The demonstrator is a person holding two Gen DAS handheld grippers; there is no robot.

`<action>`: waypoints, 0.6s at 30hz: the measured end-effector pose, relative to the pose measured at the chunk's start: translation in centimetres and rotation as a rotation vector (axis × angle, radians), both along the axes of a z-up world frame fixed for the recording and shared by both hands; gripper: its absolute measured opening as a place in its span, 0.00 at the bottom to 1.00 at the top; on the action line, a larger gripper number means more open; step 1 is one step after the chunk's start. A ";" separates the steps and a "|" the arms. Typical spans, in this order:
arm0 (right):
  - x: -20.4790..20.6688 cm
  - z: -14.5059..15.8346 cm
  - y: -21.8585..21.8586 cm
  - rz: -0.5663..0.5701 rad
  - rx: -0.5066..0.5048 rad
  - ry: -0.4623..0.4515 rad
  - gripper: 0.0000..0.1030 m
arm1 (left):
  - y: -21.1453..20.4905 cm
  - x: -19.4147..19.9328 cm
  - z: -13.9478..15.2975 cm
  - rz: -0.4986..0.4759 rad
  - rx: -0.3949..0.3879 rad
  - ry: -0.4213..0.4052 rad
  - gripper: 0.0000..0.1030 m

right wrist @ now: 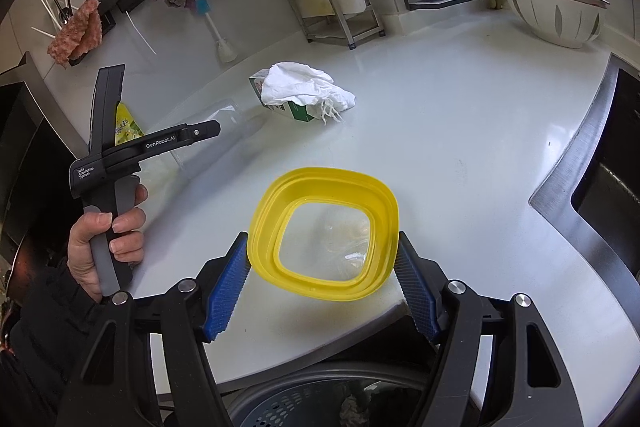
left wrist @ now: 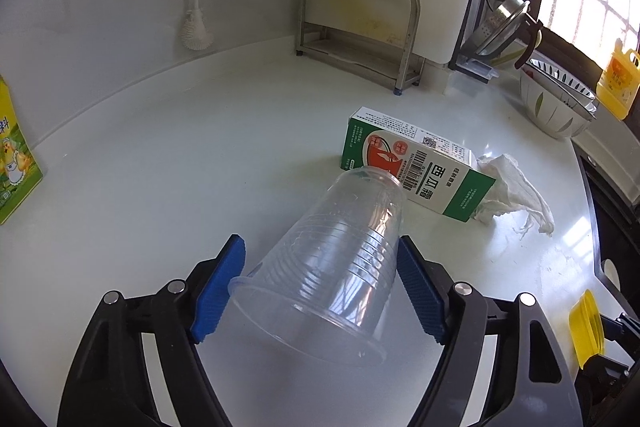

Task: Collect trash
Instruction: 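Grasp the clear plastic cup with the left tool while the right tool lifts the lid, then carry the cup and lid over the basket with both tools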

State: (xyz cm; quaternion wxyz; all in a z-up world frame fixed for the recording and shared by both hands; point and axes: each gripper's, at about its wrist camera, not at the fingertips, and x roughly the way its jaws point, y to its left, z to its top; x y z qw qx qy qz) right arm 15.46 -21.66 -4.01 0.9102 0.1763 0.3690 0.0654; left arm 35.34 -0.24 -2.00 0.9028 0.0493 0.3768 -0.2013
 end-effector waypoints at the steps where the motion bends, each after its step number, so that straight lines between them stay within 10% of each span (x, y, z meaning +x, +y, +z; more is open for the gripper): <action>1: -0.2 0.0 -0.1 -0.004 0.003 0.001 0.66 | 0.0 -0.4 0.0 0.007 0.004 -0.001 0.73; 18: -8.7 0.2 -0.3 -0.038 0.007 -0.003 0.66 | 1.9 -16.1 1.7 0.150 0.015 -0.100 0.73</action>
